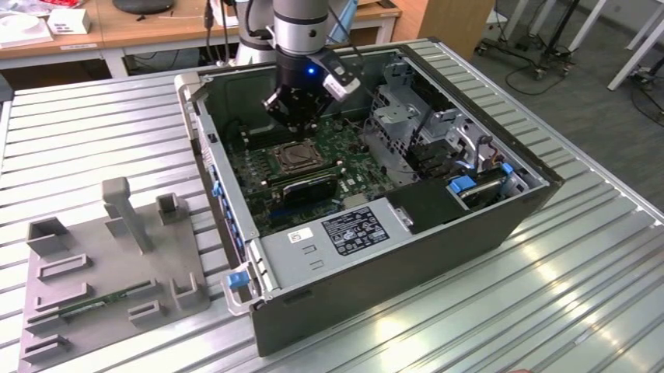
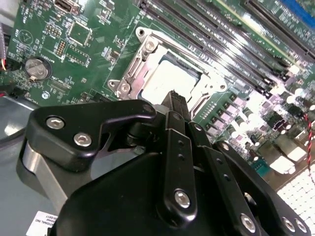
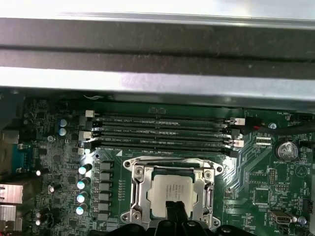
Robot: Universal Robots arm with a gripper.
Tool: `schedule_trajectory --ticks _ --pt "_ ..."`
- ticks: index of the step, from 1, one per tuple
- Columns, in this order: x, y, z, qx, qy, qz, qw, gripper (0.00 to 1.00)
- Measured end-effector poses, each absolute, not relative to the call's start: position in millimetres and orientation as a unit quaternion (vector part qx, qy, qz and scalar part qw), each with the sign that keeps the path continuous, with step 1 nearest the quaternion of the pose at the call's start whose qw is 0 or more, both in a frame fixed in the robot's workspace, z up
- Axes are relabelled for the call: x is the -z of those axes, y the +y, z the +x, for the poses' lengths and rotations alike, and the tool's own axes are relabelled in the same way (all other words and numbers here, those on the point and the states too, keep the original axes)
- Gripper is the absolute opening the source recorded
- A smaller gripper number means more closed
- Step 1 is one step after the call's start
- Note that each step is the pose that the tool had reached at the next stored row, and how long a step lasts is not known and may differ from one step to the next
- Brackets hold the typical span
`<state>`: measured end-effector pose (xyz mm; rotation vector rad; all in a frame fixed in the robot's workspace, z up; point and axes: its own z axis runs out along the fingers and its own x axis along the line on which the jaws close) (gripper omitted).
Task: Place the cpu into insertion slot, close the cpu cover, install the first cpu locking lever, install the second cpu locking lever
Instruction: 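Install the first cpu locking lever, then install the second cpu locking lever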
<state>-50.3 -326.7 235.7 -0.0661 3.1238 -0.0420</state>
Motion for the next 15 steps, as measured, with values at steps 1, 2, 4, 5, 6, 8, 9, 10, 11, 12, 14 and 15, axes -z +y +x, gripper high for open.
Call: schedule_trajectory --ticks 1,2,4,5,6,8,9,10,11,12,14,15 --pt "-235.6 -327.1 -50.4 0.013 1.000 -0.022 0.009 0.11" --pt "-235.6 -327.2 -50.7 0.014 1.000 -0.024 0.010 0.11" --pt "-235.6 -327.2 -51.6 0.014 0.999 -0.027 0.013 0.11" --pt "-235.5 -327.2 -51.6 0.013 0.999 -0.028 0.014 0.11" --pt "-235.5 -327.2 -51.6 0.013 0.999 -0.028 0.014 0.11" --pt "-235.6 -327.2 -51.9 0.013 0.999 -0.035 0.014 0.11" --pt "-235.6 -327.2 -52.1 0.013 0.999 -0.042 0.014 0.11" --pt "-235.6 -327.2 -52.1 0.013 0.999 -0.042 0.014 0.11" --pt "-235.6 -327.2 -52.1 0.013 0.999 -0.042 0.014 0.11" --pt "-235.6 -327.2 -52.1 0.013 0.999 -0.042 0.014 0.11" --pt "-235.6 -327.2 -52.1 0.013 0.999 -0.042 0.014 0.11" --pt "-235.8 -327.3 -52.2 0.013 0.999 -0.042 0.014 0.11"
